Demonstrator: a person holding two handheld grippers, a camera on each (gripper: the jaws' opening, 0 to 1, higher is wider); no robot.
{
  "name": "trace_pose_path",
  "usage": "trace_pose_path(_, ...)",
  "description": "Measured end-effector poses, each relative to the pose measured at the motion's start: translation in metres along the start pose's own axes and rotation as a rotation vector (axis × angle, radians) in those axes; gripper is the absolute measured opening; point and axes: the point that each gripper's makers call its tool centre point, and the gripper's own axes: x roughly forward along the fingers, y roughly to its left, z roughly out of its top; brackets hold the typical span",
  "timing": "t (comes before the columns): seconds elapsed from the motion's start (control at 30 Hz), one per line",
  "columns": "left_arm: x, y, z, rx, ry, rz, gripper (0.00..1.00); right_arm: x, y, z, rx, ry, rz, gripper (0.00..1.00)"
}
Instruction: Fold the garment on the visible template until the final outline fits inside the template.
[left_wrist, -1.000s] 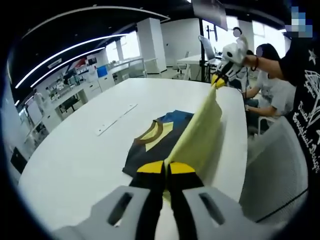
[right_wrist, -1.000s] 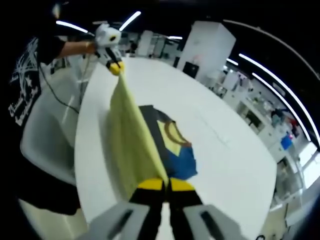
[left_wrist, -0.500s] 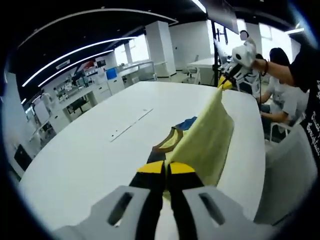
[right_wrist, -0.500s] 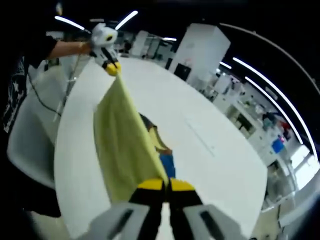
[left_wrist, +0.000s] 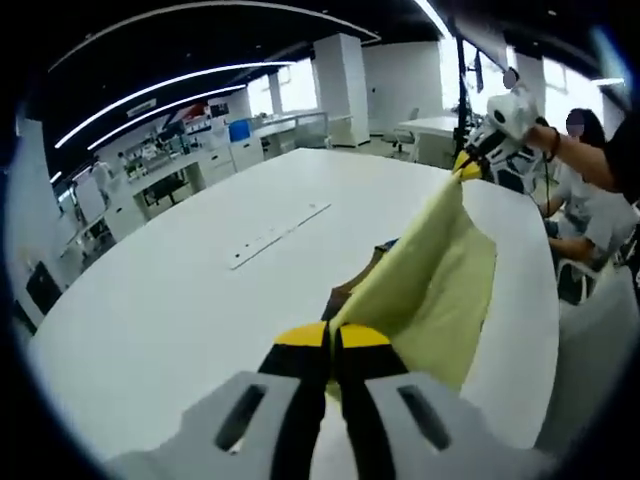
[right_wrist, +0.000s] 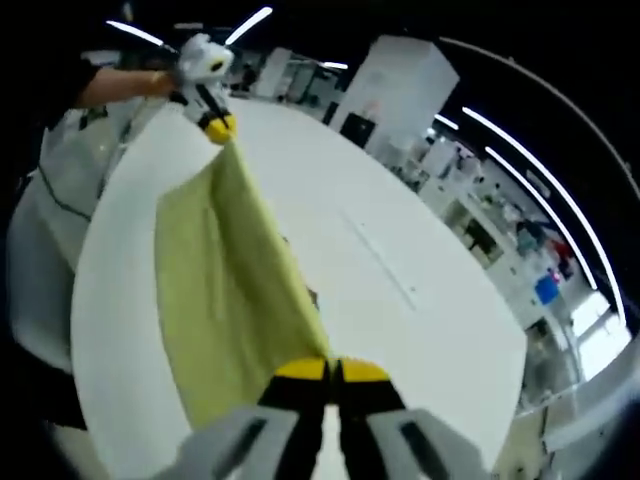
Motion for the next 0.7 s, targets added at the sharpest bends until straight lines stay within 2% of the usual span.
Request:
trace_pose_path(0.13, 0.017, 0.007, -0.012, 0.010, 0.031, -0.015, 0.00, 0.014, -0.007, -0.005, 0.037, 0.009, 0.007, 0.00)
trace_pose_path(0.33, 0.036, 0.019, -0.025, -0.039, 0.053, -0.030, 0.00, 0.039, -0.009, -0.016, 0.080, 0.030, 0.041, 0.00)
trace_pose_path(0.7, 0.070, 0.028, -0.058, -0.070, 0.141, -0.057, 0.00, 0.089, 0.001, -0.042, 0.138, 0.093, 0.142, 0.00)
